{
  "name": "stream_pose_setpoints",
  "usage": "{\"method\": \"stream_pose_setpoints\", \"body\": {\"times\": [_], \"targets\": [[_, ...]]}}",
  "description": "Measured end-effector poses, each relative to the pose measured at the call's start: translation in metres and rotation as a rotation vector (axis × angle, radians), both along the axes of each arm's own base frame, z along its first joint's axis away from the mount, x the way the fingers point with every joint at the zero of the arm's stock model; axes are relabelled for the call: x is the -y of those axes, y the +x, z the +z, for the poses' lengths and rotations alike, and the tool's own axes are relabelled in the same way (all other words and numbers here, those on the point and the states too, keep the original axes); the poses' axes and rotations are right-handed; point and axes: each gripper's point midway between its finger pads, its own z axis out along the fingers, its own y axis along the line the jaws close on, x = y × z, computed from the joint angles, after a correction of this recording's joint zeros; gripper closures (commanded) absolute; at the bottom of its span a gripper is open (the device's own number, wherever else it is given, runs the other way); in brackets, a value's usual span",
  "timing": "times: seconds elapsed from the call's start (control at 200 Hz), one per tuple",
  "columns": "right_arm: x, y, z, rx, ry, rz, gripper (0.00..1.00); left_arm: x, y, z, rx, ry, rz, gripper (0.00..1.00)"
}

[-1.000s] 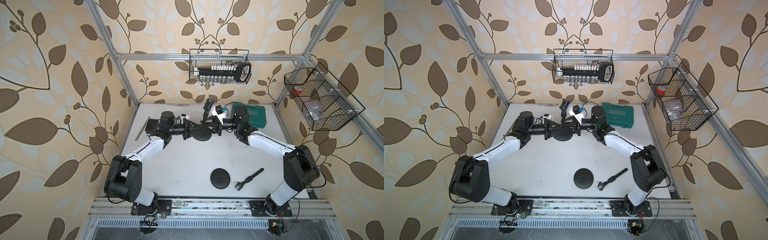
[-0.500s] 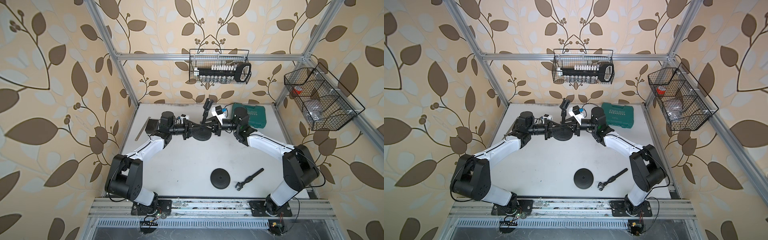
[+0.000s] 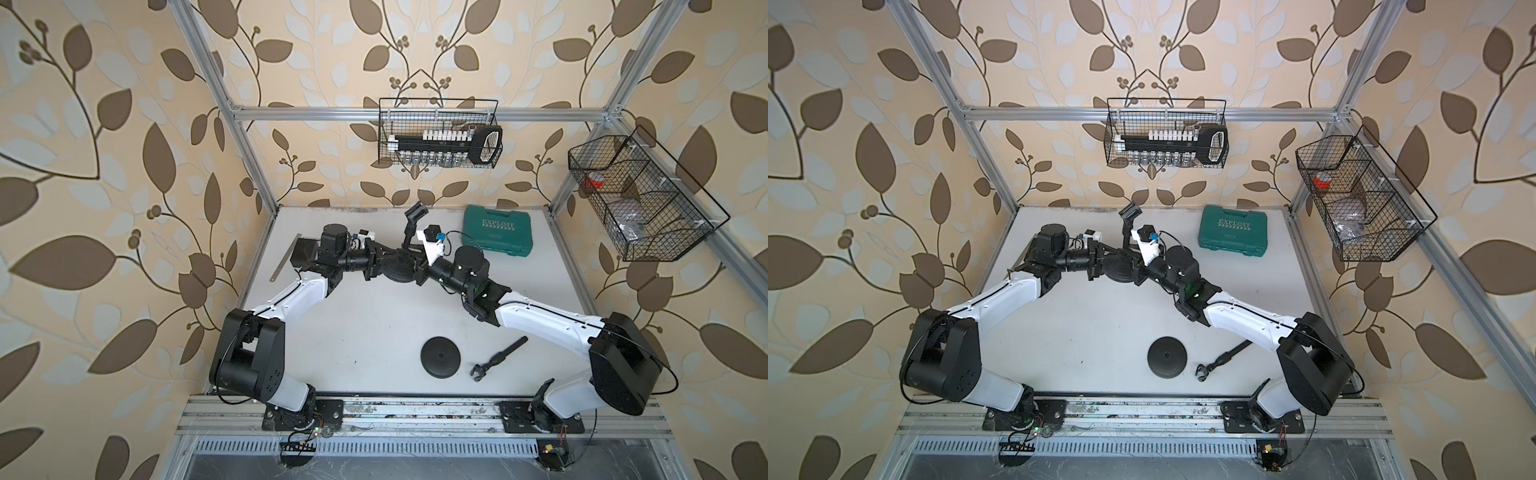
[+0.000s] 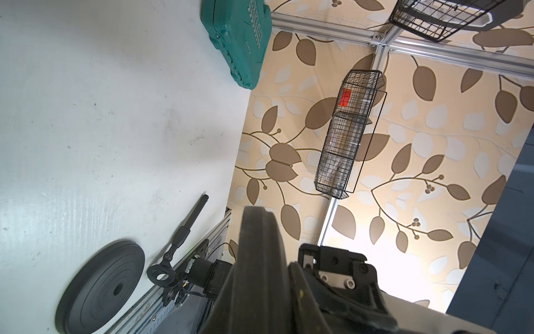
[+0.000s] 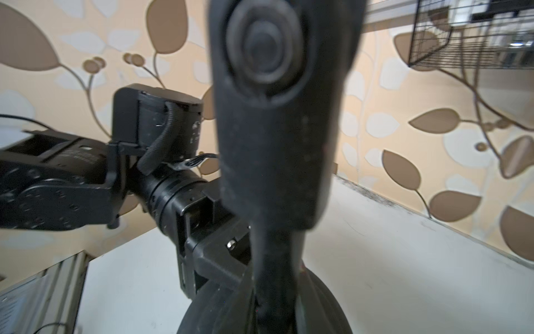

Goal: Assemble a microphone stand
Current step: Screw the microphone stand pole into the microphone stand base.

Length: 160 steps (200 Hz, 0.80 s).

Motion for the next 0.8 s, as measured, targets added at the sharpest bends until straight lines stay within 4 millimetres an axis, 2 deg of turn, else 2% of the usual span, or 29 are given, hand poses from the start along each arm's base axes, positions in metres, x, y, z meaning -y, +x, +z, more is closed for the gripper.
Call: {"method": "stream_pose_setpoints", "body": {"times": [0.045,0.075,0.09,0.095,0.125,0.165,0.225,0.325,0.47,0.56,0.67,0.8], "targets": [[0.001,-0.001,0.000,-0.004,-0.002,-0.039,0.99,0.000,0.000,0.000,0.005,0.002,-0.001,1.00],[0.001,-0.001,0.000,-0.005,-0.003,-0.055,0.83,0.000,0.000,0.000,0.007,0.003,-0.003,1.00],[0.001,-0.001,0.000,-0.006,-0.004,-0.061,0.72,0.001,0.000,0.000,0.008,0.003,-0.003,1.00],[0.002,-0.001,0.000,-0.006,-0.005,-0.062,0.72,0.001,0.000,0.000,0.009,0.003,-0.004,1.00],[0.002,-0.001,-0.001,-0.007,-0.013,-0.066,0.57,0.001,-0.001,0.000,0.010,0.004,-0.004,1.00],[0.002,-0.002,-0.006,-0.018,-0.040,-0.055,0.47,0.000,0.001,-0.001,0.005,0.005,0.008,1.00],[0.002,-0.004,-0.019,-0.041,-0.089,-0.015,0.38,0.000,0.002,0.000,0.006,0.006,0.015,1.00],[0.009,-0.003,-0.023,-0.059,-0.096,0.080,0.37,-0.001,0.003,-0.002,0.001,0.014,0.026,1.00],[0.044,0.006,-0.007,-0.037,-0.042,0.194,0.37,-0.002,0.002,-0.004,-0.012,0.026,0.034,1.00],[0.056,0.005,-0.001,-0.015,-0.025,0.277,0.39,-0.003,0.000,-0.003,-0.013,0.028,0.032,1.00],[0.056,-0.002,-0.002,-0.005,-0.027,0.399,0.41,-0.002,-0.003,-0.001,-0.012,0.020,0.015,1.00],[0.044,-0.005,-0.001,0.004,-0.025,0.531,0.44,0.001,-0.008,0.002,-0.019,0.000,-0.015,1.00]]}}
